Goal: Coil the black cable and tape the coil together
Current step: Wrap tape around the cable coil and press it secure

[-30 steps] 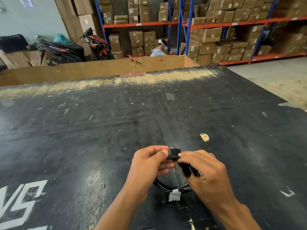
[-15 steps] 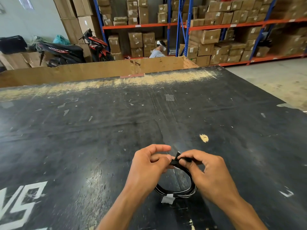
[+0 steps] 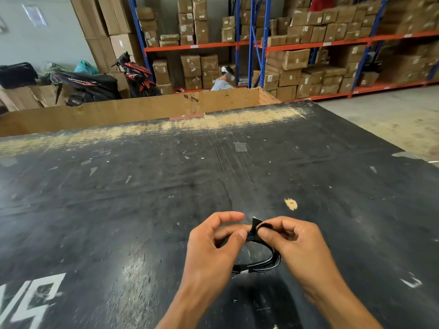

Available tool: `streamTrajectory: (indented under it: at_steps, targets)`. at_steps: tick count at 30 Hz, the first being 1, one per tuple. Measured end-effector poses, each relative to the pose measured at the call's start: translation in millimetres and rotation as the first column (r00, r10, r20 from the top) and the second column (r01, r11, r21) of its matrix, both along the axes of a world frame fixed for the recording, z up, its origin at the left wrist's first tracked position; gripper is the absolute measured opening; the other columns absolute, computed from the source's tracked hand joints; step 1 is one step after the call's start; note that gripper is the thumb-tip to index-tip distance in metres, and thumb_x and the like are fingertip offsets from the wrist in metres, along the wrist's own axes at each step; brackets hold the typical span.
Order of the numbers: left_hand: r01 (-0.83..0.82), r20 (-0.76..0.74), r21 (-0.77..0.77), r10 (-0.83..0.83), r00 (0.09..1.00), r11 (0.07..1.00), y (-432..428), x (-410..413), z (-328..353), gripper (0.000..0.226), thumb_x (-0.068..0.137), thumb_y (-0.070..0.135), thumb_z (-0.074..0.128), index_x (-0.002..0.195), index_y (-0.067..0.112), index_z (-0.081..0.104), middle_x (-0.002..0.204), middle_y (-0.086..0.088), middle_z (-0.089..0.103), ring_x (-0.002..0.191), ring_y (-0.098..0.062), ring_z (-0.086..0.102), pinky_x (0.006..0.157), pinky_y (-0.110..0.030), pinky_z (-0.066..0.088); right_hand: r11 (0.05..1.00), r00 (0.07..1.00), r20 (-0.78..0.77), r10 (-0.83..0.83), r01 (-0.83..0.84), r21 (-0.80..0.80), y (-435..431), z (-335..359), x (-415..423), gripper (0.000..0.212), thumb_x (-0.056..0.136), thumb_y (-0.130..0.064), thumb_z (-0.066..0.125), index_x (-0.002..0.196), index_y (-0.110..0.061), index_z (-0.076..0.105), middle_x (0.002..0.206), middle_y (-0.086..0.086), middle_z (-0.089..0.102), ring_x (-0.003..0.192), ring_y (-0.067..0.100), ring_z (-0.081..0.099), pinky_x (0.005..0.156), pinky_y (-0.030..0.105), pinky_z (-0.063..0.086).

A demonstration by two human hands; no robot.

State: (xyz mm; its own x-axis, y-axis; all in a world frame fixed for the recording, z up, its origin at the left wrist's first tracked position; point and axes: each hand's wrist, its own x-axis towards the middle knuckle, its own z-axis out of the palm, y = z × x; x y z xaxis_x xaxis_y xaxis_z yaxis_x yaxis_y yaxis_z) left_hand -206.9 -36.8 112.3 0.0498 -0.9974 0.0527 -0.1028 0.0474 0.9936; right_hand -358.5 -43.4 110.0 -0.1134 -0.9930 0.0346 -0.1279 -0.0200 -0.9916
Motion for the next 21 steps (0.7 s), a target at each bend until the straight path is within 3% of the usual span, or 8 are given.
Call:
streamTrajectory:
  at_steps: [4,9,13,17,21]
  targets:
    - [0.034,-0.005,0.01,-0.034,0.999,0.999,0.3,2.7,4.1,0.023,0.088,-0.001,0.067,0.099,0.019,0.067,0.082,0.008,0.081,0.074,0.0,0.073,0.074,-0.014,0.053,0.998,0.996,0.09,0.008,-0.014,0.061,1.6,2.2,0.7,0.015,0.079,0.003,0.073,0.073,-0.01,0.078,0.07,0.004,0.078,0.065,0.008,0.069,0.061,0.011,0.049]
    - [0.039,-0.016,0.027,-0.039,0.999,0.999,-4.1,3.1,6.0,0.019,0.089,0.005,0.068,0.102,0.017,0.062,0.083,0.004,0.081,0.076,-0.006,0.074,0.083,-0.029,0.056,0.996,0.981,0.182,-0.072,0.061,0.065,2.4,4.1,4.0,0.011,0.076,0.003,0.075,0.075,-0.007,0.079,0.071,0.005,0.079,0.065,0.008,0.07,0.061,0.01,0.051]
    - [-0.003,0.025,0.036,0.002,1.0,0.999,-2.9,5.2,0.1,0.008,0.085,0.011,0.074,0.088,0.018,0.071,0.077,-0.003,0.08,0.078,-0.018,0.076,0.079,-0.032,0.058,0.987,0.958,0.244,-0.15,0.132,0.086,3.1,1.7,4.4,0.008,0.072,0.003,0.078,0.073,-0.006,0.078,0.069,0.007,0.078,0.064,0.012,0.069,0.065,0.019,0.053]
    - [0.018,0.119,0.043,-0.023,0.993,0.999,-3.7,10.5,-1.2,0.011,0.083,0.008,0.075,0.08,0.019,0.075,0.07,-0.002,0.078,0.069,-0.01,0.074,0.071,-0.026,0.055,0.982,0.93,0.333,-0.159,0.115,0.149,4.6,-1.5,4.6,0.013,0.07,0.008,0.077,0.071,-0.004,0.072,0.065,0.01,0.072,0.062,0.016,0.065,0.069,0.028,0.05]
    - [0.03,0.155,0.016,-0.032,0.987,0.999,-5.9,12.1,2.0,0.012,0.081,0.008,0.077,0.079,0.02,0.077,0.069,0.002,0.078,0.068,-0.01,0.073,0.071,-0.022,0.056,0.983,0.876,0.477,-0.071,-0.02,0.183,3.4,-0.9,-1.1,0.033,0.075,0.011,0.072,0.101,-0.009,0.068,0.083,0.022,0.075,0.076,0.026,0.069,0.08,0.035,0.053]
